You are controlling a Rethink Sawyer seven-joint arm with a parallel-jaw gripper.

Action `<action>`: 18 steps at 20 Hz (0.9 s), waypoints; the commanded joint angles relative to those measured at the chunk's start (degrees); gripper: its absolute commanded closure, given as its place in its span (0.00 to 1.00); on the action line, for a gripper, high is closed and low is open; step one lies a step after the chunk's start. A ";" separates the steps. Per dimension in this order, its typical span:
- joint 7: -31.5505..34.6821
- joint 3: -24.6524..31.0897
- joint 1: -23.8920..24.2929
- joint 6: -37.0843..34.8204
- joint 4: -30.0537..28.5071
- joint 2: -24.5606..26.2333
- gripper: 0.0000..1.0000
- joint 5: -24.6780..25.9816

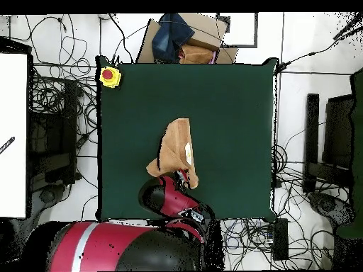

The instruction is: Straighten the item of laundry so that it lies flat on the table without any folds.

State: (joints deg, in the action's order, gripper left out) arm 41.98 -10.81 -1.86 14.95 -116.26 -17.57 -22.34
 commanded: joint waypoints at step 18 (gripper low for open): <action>11.17 -1.59 -2.76 -19.82 3.32 -9.03 0.00 1.48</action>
State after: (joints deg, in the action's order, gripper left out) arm 41.98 -11.79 -3.24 2.99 -116.27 -23.48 -21.42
